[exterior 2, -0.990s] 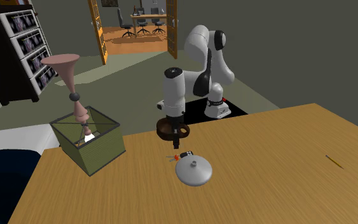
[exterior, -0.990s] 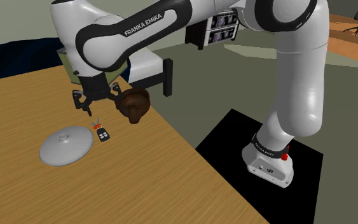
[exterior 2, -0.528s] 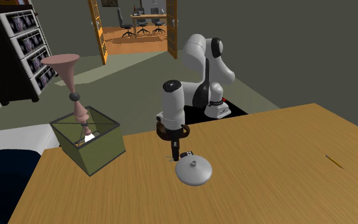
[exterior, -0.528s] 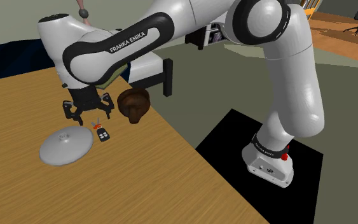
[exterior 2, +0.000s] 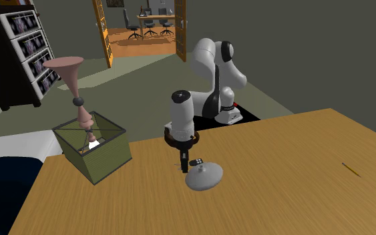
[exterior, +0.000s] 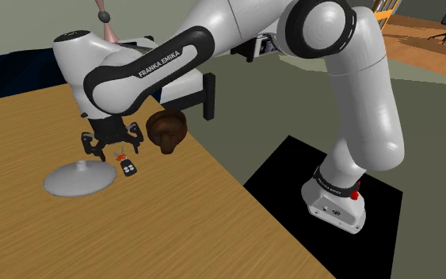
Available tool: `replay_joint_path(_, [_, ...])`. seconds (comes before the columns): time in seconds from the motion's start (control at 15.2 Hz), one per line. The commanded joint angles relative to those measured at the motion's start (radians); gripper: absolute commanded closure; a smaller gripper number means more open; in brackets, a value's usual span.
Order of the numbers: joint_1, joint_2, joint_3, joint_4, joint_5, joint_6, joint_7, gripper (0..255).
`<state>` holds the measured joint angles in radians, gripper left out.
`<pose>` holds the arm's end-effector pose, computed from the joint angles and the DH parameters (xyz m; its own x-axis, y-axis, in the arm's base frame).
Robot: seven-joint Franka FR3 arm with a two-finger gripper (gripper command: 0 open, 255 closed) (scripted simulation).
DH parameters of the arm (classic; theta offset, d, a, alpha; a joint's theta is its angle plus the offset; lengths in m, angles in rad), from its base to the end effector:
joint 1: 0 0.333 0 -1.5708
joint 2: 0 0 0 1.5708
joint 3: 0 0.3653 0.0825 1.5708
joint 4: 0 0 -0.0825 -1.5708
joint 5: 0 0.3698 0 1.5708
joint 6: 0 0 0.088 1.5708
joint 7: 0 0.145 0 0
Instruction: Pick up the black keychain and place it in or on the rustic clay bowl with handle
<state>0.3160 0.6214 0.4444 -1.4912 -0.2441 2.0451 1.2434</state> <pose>0.5718 0.4359 0.3419 0.9030 -0.4282 -0.0360 -0.4288 -0.9034 -0.0088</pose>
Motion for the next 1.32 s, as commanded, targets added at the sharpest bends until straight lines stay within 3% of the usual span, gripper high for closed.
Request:
replay_joint_path(0.0, [0.001,0.001,0.001,0.0,0.0,0.0,0.0,0])
replay_joint_path(0.13, [0.001,0.001,0.001,0.0,0.0,0.0,0.0,0])
replay_joint_path(0.2, [0.001,0.002,0.0,0.001,0.0,-0.001,0.0,255])
replay_joint_path(0.73, [-0.003,-0.007,0.002,-0.014,0.002,0.006,0.0,255])
replay_joint_path(1.25, [-0.002,-0.033,0.011,0.042,0.016,-0.074,-0.009,255])
